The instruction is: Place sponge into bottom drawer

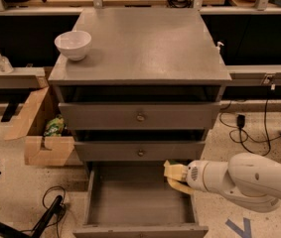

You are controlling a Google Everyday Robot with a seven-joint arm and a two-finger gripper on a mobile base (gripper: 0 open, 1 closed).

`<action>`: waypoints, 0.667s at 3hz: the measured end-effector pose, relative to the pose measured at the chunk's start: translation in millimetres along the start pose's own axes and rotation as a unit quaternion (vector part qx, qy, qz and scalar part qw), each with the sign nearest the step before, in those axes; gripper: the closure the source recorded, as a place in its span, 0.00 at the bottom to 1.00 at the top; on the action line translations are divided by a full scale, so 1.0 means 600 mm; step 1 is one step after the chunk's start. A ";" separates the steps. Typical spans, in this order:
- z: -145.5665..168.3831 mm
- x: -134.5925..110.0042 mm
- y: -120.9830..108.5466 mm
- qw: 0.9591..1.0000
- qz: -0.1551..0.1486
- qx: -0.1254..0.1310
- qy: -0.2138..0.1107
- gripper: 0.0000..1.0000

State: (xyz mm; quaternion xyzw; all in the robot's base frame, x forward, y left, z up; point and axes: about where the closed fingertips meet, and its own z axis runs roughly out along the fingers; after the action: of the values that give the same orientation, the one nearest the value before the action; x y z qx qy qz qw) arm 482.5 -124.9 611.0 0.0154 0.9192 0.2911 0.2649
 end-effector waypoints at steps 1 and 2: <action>0.079 0.036 -0.062 0.999 -0.039 -0.007 0.020 1.00; 0.102 0.063 -0.073 0.999 -0.031 -0.014 0.035 1.00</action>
Offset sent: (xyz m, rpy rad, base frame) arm 0.0085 -0.0020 -0.0561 -0.0293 -0.0108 0.0743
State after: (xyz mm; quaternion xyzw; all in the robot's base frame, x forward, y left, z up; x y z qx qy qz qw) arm 485.7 -122.1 527.0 -0.0270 0.9237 0.2959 0.2417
